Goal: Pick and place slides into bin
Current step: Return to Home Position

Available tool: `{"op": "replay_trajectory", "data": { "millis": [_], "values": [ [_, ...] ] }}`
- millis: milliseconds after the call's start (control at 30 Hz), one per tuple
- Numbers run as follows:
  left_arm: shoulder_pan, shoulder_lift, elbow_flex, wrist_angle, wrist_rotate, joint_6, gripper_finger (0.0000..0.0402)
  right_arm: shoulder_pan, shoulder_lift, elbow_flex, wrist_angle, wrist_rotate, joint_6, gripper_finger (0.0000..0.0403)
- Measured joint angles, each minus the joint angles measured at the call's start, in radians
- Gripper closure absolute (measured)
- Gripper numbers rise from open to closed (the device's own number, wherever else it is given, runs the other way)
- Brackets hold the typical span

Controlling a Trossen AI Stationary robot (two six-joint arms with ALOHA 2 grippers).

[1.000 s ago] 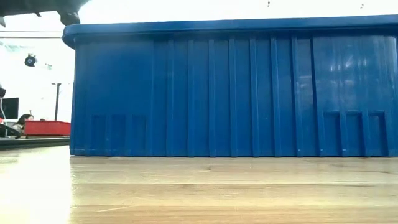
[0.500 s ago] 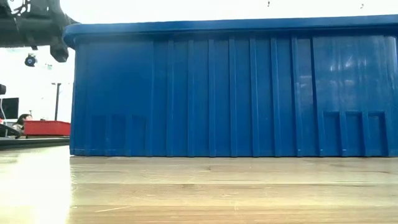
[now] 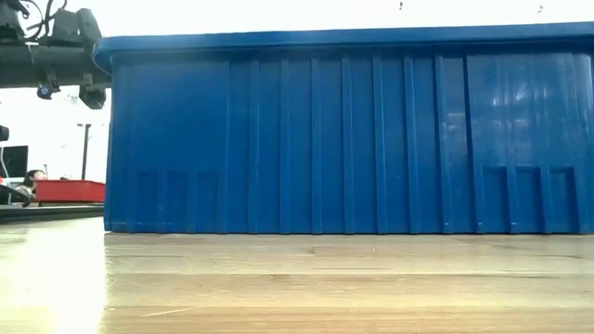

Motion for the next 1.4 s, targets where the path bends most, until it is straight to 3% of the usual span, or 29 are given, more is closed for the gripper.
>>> {"op": "replay_trajectory", "data": {
  "millis": [133, 367, 567, 633, 733, 933, 1167, 1400],
  "values": [
    [0.0, -0.001, 0.009, -0.004, 0.0, 0.0, 0.04, -0.004, -0.032, -0.127, 0.255, -0.103, -0.079, 0.0211],
    [0.001, 0.0, 0.011, 0.01, 0.001, -0.01, 0.04, -0.033, -0.082, -0.437, 0.877, -0.369, -0.222, 0.0211],
    [0.001, -0.001, 0.017, 0.019, 0.003, 0.003, 0.04, -0.169, -0.089, -0.712, 1.186, -0.773, -0.043, 0.0211],
    [0.001, -0.001, 0.017, 0.018, 0.023, 0.018, 0.04, -0.202, -0.1, -0.792, 1.266, -0.848, 0.003, 0.0211],
    [0.0, -0.001, 0.017, 0.018, 0.055, 0.021, 0.04, -0.222, -0.164, -0.902, 1.333, -0.851, -0.004, 0.022],
    [0.001, -0.001, 0.017, 0.018, 0.049, 0.021, 0.04, -0.222, -0.437, -1.133, 1.339, -0.654, -0.096, 0.0281],
    [0.001, -0.001, 0.017, 0.018, 0.047, 0.023, 0.04, -0.221, -0.742, -1.378, 1.341, -0.645, -0.034, 0.0379],
    [0.001, -0.001, 0.017, 0.018, 0.097, 0.025, 0.04, -0.221, -0.992, -1.573, 1.305, -0.653, -0.015, 0.0394]
  ]
}}
